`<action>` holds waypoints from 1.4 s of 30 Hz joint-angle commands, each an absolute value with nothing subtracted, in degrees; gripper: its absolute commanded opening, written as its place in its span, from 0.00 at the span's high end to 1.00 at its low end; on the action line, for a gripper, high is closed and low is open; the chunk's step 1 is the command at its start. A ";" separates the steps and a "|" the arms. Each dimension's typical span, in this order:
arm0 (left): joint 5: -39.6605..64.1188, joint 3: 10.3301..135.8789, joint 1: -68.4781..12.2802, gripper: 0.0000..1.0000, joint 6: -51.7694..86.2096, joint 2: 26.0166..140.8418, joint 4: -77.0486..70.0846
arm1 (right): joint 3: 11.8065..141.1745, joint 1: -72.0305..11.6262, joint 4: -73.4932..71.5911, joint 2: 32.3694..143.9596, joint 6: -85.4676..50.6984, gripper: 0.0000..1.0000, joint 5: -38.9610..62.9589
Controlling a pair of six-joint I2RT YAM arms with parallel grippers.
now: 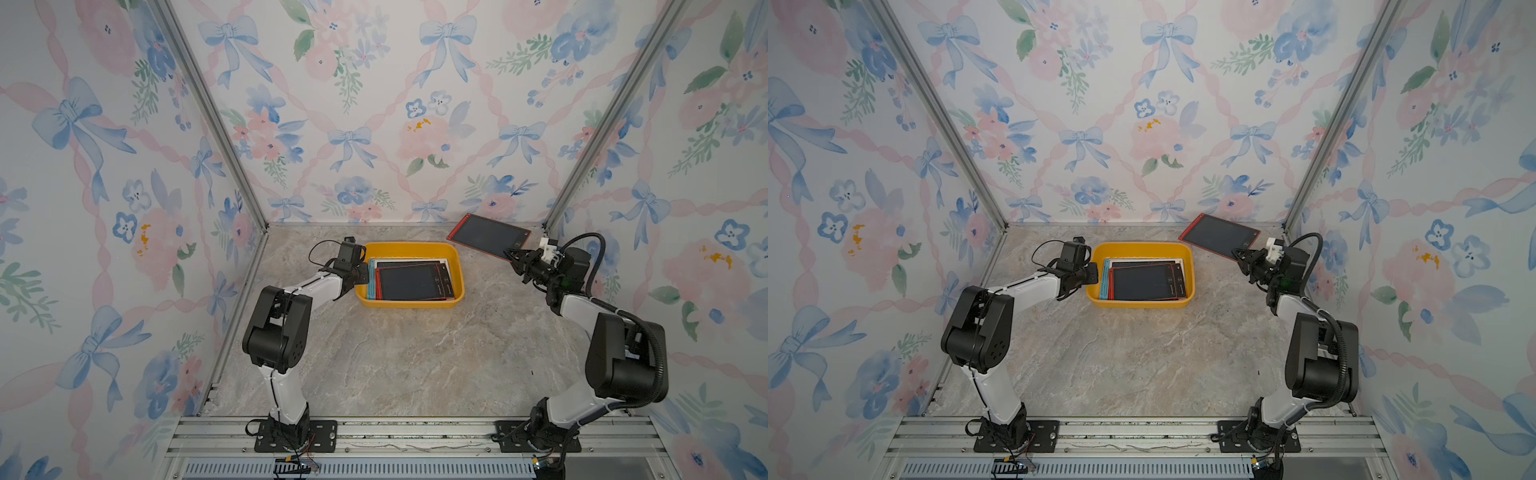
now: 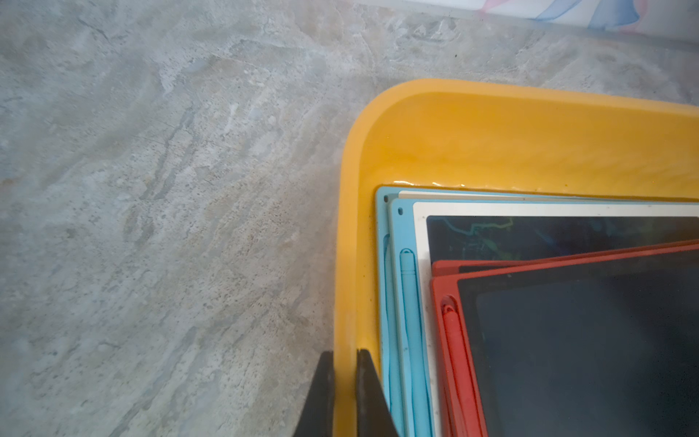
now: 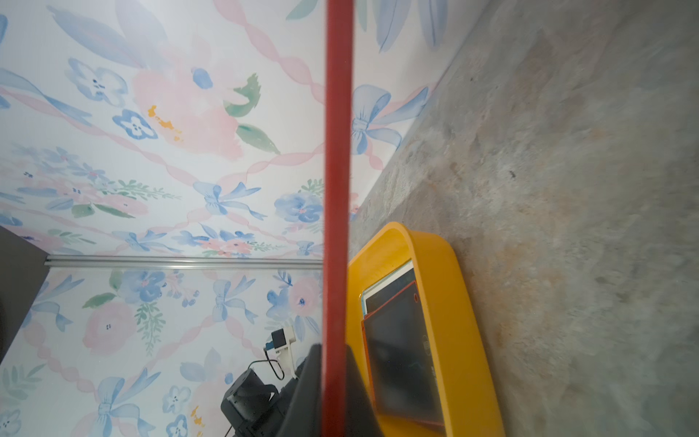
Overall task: Take out the writing tablet from the storage box
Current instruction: Place the writing tablet at the center of the board.
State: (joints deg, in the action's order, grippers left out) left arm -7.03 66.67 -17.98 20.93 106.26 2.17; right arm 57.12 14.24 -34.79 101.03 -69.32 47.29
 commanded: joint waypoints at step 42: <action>-3.81 66.28 -18.04 1.00 21.56 108.71 3.77 | 41.49 27.86 -68.12 122.14 -75.24 0.92 33.79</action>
State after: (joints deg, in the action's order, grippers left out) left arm -7.01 66.67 -17.96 21.30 106.26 2.17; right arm 42.17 27.70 -65.21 119.94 -76.86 35.09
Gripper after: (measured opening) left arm 0.086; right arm 0.085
